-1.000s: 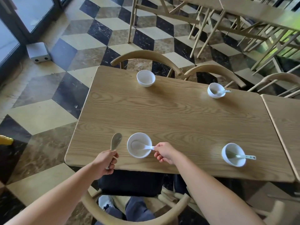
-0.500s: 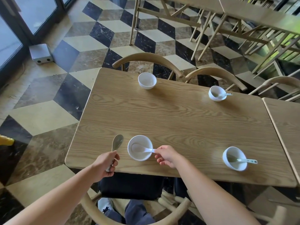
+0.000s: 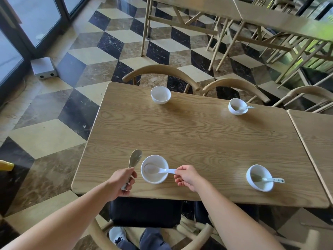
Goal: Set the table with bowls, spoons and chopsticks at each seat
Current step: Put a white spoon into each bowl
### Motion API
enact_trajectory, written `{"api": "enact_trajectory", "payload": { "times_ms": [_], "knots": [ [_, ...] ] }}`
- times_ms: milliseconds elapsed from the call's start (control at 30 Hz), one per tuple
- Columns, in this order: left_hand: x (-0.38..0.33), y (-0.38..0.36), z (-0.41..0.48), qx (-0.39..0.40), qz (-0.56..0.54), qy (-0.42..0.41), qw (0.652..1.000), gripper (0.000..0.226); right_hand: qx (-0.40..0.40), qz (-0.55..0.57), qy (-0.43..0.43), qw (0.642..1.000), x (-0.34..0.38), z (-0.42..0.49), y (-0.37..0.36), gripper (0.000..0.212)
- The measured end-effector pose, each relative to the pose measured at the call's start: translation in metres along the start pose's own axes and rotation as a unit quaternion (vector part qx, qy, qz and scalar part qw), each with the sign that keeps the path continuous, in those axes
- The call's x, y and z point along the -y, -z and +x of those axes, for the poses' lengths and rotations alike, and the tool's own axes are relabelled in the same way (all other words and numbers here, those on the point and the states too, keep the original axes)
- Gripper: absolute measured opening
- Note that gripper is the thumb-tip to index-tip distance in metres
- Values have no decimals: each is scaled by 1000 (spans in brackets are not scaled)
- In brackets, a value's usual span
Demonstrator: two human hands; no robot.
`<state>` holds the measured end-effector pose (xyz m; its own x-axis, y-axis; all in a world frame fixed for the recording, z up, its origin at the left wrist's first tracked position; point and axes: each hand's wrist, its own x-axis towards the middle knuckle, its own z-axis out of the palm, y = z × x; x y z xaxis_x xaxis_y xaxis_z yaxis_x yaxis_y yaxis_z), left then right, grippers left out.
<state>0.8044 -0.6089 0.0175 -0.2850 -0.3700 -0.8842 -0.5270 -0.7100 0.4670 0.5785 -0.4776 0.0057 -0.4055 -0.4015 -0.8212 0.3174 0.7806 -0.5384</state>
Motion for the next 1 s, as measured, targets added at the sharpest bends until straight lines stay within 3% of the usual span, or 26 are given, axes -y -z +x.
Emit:
{"api": "enact_trajectory", "payload": {
  "times_ms": [167,400,500,567,833,1000],
  "knots": [
    [-3,-1,-2,-1,0,8,1000,30,-13,-10,-5,1000,2,-2,3,5],
    [-18,-23,-13,61,-32,-26,997,31,-162,-79,70,981,23,-13,19,9],
    [-25,-43,-20,105,-62,-50,991,31,-78,-44,107,990,41,-26,9,17],
    [-30,-58,-24,136,-80,-59,986,26,-24,-84,126,988,54,-39,-2,29],
    [-54,-109,-30,220,-101,-122,963,26,-115,-294,149,937,93,-60,-15,39],
    [-78,-119,-28,244,-17,-186,952,19,-174,-400,174,883,120,-59,-6,30]
  ]
}}
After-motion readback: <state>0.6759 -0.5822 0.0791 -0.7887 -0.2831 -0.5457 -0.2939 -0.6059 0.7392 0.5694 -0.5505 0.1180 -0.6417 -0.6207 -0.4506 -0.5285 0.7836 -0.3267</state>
